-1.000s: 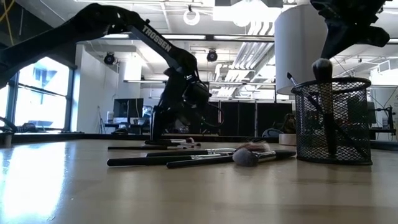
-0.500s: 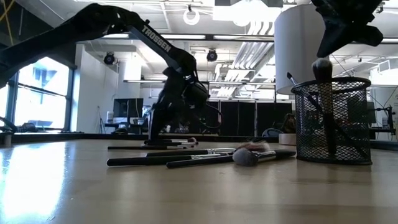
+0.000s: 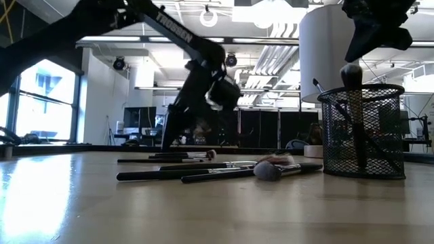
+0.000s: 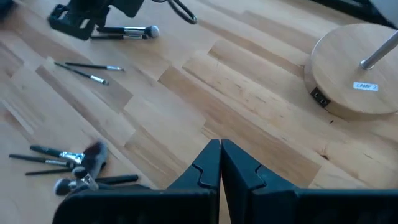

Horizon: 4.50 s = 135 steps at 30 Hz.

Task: Put items in baskets/containers
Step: Put the blush brush into the mesh organizer

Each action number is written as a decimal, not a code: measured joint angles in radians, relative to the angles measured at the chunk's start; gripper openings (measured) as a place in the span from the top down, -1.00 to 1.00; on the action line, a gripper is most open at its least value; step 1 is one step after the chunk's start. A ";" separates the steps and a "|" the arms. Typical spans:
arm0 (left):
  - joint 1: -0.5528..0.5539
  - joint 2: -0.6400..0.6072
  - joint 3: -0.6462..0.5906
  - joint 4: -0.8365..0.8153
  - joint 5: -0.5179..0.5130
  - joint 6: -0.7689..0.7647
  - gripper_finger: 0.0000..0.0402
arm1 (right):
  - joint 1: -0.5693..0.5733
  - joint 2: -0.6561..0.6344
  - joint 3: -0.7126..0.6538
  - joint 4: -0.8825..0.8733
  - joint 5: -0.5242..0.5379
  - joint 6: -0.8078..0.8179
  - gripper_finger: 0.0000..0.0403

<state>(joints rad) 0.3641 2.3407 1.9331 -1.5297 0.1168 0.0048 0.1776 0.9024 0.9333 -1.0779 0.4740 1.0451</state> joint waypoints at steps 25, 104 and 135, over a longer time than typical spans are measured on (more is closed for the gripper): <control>-0.075 -0.216 0.002 0.350 -0.075 -0.108 0.71 | 0.000 0.000 0.000 0.007 -0.058 -0.079 0.99; -0.191 -0.082 0.190 0.303 -0.284 -0.254 0.98 | 0.000 0.001 0.000 0.054 -0.054 -0.075 1.00; -0.201 -0.408 -0.456 0.619 -0.123 -0.588 0.62 | 0.033 0.001 0.000 0.051 -0.057 -0.130 0.99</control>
<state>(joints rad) 0.1627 1.9328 1.4773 -0.9107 -0.0059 -0.5827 0.2108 0.9031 0.9333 -1.0271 0.4171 0.9154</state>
